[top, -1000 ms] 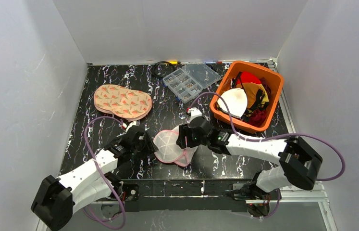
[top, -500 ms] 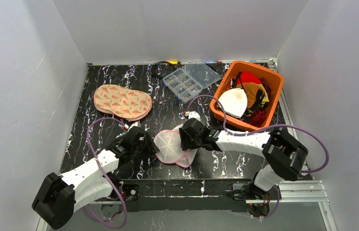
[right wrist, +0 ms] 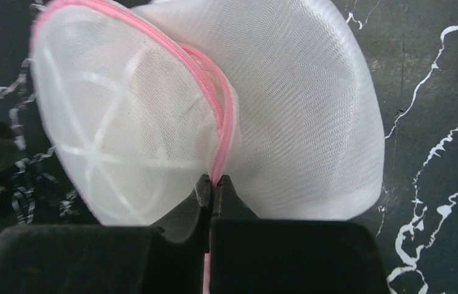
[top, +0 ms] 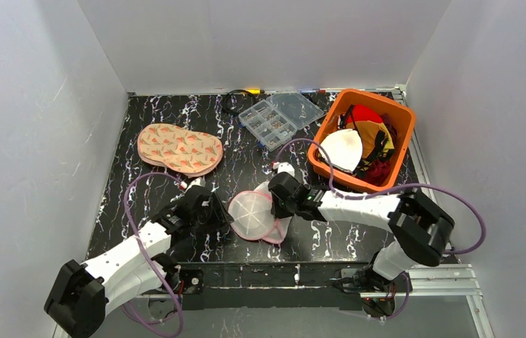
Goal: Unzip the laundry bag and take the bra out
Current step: Pick up the laundry bag at the center of the board, then place the laundry bag at the center of the board.
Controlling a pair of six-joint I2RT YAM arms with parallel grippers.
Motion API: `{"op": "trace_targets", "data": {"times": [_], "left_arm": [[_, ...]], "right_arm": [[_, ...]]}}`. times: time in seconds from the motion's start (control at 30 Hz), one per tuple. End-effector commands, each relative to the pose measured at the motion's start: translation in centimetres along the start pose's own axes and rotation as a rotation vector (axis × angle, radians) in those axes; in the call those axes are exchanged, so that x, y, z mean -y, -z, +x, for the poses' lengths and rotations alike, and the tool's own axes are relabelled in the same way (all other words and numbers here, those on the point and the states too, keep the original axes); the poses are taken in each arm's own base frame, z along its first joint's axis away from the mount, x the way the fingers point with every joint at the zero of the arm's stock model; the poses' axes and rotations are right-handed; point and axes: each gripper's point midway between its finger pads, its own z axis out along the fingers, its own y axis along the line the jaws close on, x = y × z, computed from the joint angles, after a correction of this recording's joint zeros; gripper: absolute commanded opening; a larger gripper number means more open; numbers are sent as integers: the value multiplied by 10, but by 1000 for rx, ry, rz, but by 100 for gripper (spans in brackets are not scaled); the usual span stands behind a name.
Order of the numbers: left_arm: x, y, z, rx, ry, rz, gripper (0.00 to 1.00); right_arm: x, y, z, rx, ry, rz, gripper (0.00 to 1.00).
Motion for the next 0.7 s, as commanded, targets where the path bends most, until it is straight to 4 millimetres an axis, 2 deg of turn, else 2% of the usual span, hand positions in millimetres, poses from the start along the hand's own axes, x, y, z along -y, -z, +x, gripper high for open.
{"op": "trace_targets", "data": {"times": [0.0,0.13,0.3,0.4,0.47,0.53,0.67], "left_arm": [[1,16,-5,10,-12,4,50],[12,43,-21,74,-29,35,50],[24,87,-45,179,-39,69,51],[29,117,-56,243,-42,96,52],[29,131,-61,276,-43,103,52],[26,140,-63,298,-47,99,53],[14,142,-58,301,-44,72,53]], "right_arm": [[-30,43,-45,118,-18,-132,1],[-62,97,-88,204,33,-258,1],[-112,172,-140,296,67,-472,1],[-124,208,-158,358,44,-551,1],[-123,215,-155,363,21,-590,1],[-116,213,-149,370,-19,-620,1],[-89,185,-126,355,-117,-639,1]]}}
